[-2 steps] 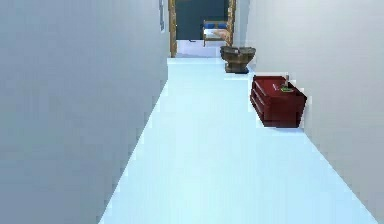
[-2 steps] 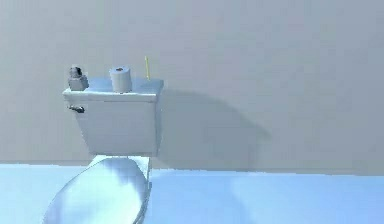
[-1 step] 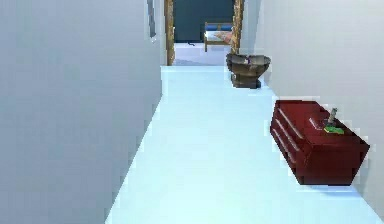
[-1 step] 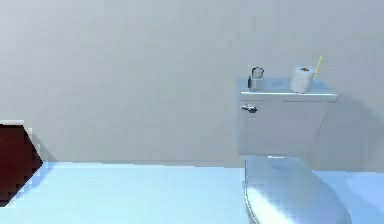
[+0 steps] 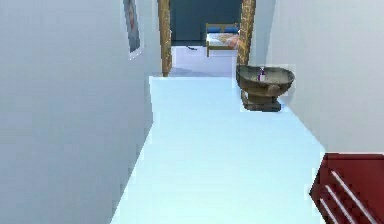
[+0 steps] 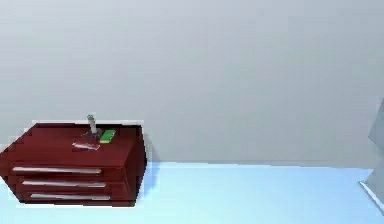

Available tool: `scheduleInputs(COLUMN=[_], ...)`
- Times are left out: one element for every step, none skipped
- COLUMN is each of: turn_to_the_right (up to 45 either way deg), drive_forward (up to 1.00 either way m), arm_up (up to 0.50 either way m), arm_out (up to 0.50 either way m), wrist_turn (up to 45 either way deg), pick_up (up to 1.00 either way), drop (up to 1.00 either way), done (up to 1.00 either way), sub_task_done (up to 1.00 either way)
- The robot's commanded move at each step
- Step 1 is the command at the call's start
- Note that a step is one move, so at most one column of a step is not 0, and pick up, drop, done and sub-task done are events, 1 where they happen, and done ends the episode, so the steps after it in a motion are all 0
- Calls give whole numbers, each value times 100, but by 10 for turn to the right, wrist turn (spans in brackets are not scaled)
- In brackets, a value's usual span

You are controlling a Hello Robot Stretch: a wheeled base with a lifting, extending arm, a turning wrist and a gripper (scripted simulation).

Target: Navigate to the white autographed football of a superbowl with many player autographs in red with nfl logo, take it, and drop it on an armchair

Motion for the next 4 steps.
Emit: scheduleInputs(turn_to_the_right=[0, 0, 0, 0], drive_forward=[100, 100, 100, 100], arm_up=[0, 0, 0, 0], arm_out=[0, 0, 0, 0], wrist_turn=[0, 0, 0, 0], pick_up=[0, 0, 0, 0], drop=[0, 0, 0, 0], done=[0, 0, 0, 0], sub_task_done=[0, 0, 0, 0])
